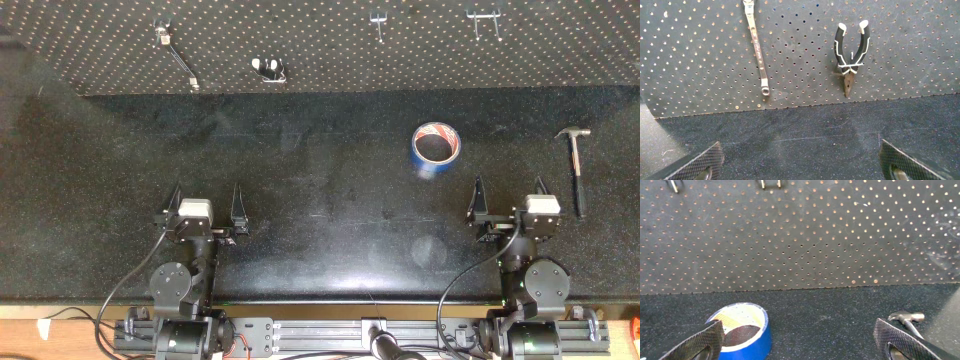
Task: Place Tools Onto Pegboard
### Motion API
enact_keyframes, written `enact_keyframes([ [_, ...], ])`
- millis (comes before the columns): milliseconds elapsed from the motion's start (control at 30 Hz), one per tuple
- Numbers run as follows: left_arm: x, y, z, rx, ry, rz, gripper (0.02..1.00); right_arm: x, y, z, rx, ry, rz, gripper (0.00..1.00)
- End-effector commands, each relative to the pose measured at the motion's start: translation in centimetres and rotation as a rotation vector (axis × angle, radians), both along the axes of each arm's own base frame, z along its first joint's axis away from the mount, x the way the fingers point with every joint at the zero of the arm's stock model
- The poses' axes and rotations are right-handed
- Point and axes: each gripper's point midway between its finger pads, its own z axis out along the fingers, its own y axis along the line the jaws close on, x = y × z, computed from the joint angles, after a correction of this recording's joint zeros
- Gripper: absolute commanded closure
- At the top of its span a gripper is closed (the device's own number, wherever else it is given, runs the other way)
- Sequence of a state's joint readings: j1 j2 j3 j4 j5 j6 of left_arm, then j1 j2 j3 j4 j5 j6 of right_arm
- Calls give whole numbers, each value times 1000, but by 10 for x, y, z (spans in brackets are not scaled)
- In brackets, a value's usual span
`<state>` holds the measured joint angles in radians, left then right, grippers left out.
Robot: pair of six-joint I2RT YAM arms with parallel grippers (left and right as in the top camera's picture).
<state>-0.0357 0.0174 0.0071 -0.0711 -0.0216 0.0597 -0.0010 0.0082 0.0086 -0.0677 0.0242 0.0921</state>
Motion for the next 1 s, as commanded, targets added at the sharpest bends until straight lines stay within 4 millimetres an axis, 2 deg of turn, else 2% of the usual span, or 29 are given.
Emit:
enact_keyframes([
  [33,-1,-1,0,1,-5,-4,23,2,-8,7,139,22,-56,25],
  [100,-1,-1,0,1,-5,-4,23,12,0,19,203,167,-47,27],
  [167,-1,-1,0,1,-5,-4,23,24,22,33,194,400,5,25],
  [233,-1,-1,0,1,-5,-4,23,39,48,44,202,530,65,25],
  [300,-1,-1,0,1,-5,-4,23,60,89,34,151,648,157,27],
  [367,-1,-1,0,1,-5,-4,23,78,118,10,104,759,204,25],
  [433,-1,-1,0,1,-5,-4,23,96,134,-7,78,827,215,25],
  [500,-1,-1,0,1,-5,-4,23,107,139,-20,67,868,206,25],
  [633,-1,-1,0,1,-5,-4,23,109,140,-59,50,975,183,25],
  [833,-1,-1,0,1,-5,-4,23,106,141,-81,40,1040,181,25],
  [1000,-1,-1,0,1,-5,-4,23,99,139,-111,18,1130,165,20],
])
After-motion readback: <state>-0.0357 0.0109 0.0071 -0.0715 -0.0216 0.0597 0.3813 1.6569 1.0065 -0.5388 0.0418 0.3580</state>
